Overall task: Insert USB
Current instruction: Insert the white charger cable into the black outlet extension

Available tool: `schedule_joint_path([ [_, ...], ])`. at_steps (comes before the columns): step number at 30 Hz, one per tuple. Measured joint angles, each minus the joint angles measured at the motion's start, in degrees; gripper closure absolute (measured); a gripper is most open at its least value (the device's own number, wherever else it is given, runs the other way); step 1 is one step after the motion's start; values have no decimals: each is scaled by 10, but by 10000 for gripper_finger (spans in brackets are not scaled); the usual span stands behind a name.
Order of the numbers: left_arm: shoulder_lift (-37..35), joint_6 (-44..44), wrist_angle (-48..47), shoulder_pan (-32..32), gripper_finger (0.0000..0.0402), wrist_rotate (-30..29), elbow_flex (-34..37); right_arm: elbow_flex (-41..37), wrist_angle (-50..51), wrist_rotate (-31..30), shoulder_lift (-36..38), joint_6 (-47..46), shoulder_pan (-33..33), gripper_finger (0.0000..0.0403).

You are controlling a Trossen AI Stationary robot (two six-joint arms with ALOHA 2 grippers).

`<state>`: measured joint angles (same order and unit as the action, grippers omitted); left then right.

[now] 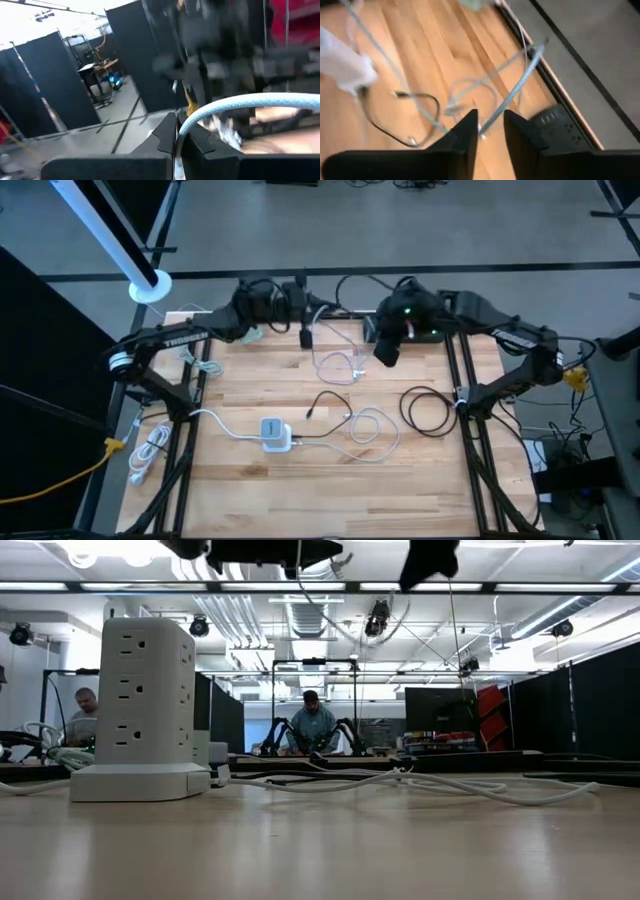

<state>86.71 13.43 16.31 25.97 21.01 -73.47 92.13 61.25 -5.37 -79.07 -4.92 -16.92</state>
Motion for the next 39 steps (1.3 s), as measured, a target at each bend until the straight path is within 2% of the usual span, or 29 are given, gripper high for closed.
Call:
schedule_joint_path([
  [4, 32, -61, 55, 33, 401, 40, -2, -91, -64, 66, 28, 5, -35, 273],
  [7, 73, -84, 62, 48, 401, 41, -28, -151, -103, 114, 52, 18, -70, 245],
  [13, 184, -95, 64, 55, 402, 56, -145, -244, -187, 155, 67, 88, -152, 216],
  [19, 281, -95, 4, 59, 402, 75, -294, -274, -238, 179, 64, 168, -225, 221],
  [23, 318, -94, -45, 69, 402, 75, -361, -283, -299, 179, 65, 226, -263, 230],
  [26, 332, -95, -64, 74, 402, 75, -384, -302, -367, 183, 64, 264, -280, 237],
  [28, 332, -92, -78, 75, 402, 72, -392, -309, -403, 209, 60, 282, -293, 241],
  [32, 331, -94, -89, 78, 402, 55, -411, -311, -415, 253, 56, 302, -322, 252],
  [36, 330, -145, -98, 78, 402, 55, -427, -312, -426, 262, 56, 310, -353, 262],
  [39, 330, -201, -105, 82, 402, 78, -430, -311, -447, 318, 56, 306, -374, 266],
])
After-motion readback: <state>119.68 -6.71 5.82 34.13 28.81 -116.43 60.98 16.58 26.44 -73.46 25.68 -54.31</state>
